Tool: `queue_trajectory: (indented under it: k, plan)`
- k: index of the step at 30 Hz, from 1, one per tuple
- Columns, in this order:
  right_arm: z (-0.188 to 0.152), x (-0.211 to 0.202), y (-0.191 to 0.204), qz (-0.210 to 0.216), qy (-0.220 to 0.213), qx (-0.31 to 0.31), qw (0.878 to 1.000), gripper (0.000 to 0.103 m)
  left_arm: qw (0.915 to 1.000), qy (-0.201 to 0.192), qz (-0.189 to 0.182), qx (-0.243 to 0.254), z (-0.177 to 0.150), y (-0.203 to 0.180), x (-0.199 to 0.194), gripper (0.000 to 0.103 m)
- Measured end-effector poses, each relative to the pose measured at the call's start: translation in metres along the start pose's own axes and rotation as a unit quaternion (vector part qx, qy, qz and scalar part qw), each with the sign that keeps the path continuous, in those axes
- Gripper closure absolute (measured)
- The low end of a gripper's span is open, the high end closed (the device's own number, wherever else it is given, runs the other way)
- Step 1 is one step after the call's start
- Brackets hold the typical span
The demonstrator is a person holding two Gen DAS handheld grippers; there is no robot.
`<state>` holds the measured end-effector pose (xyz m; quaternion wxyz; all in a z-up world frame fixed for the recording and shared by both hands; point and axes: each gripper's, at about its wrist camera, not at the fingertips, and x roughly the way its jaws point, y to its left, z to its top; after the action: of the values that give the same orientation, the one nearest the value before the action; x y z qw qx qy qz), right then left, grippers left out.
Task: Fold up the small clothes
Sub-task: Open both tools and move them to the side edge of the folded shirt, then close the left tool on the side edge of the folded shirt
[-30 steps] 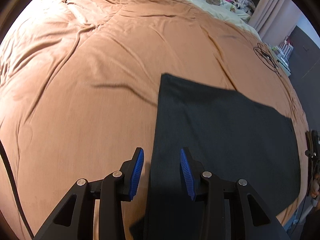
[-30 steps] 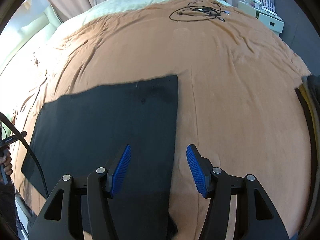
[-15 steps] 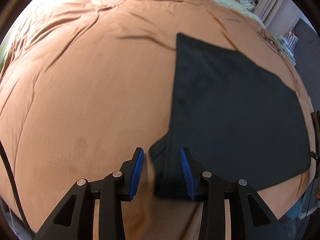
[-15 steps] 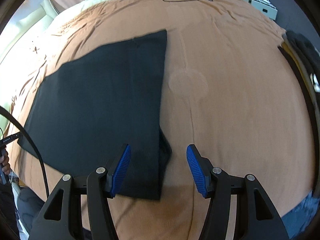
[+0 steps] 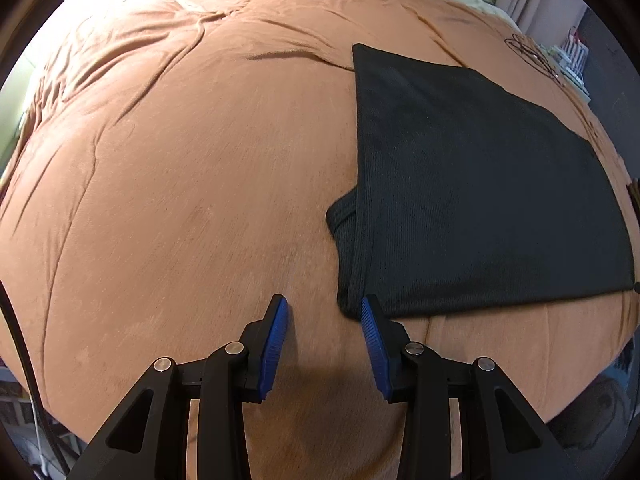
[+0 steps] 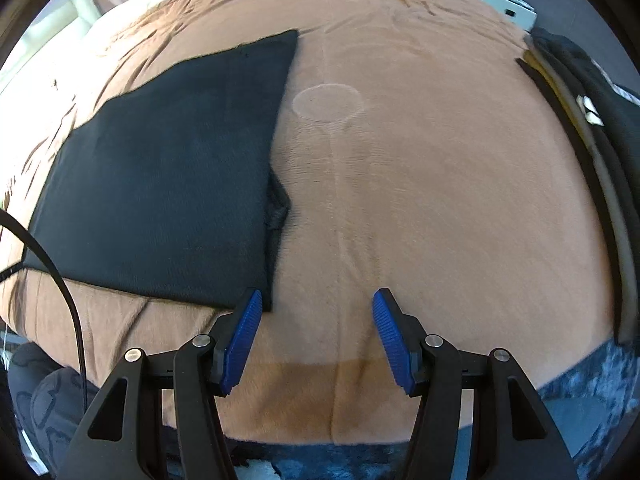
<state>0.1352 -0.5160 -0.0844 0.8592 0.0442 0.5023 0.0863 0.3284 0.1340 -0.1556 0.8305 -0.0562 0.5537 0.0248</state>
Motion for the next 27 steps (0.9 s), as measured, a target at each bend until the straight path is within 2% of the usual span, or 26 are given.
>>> queue_trajectory:
  k: [4, 10, 12, 14, 21, 27]
  plan:
    - [-0.008, -0.012, -0.011, 0.080, -0.012, 0.048, 0.996, 0.047, 0.9986, -0.012, -0.040, -0.033, 0.000, 0.011, -0.010, 0.063]
    - [-0.009, -0.028, 0.005, 0.137, -0.043, 0.060, 0.988, 0.047, 0.9865, -0.015, -0.126, -0.104, 0.004, 0.019, -0.012, 0.063]
    - [-0.006, -0.030, 0.016, 0.148, -0.048, 0.052, 0.986, 0.050, 0.9826, -0.006, -0.142, -0.119, 0.003, 0.016, -0.006, 0.063]
    - [-0.002, -0.028, 0.030, 0.157, -0.048, 0.042, 0.986, 0.058, 0.9784, 0.006, -0.160, -0.131, 0.003, 0.016, 0.001, 0.063]
    - [0.014, -0.015, 0.078, 0.178, -0.038, 0.012, 0.983, 0.069, 0.9700, 0.020, -0.179, -0.163, 0.001, 0.020, 0.015, 0.062]
    - [0.030, 0.013, 0.116, 0.186, -0.021, -0.006, 0.982, 0.079, 0.9520, 0.010, -0.224, -0.208, 0.010, 0.036, 0.027, 0.062]
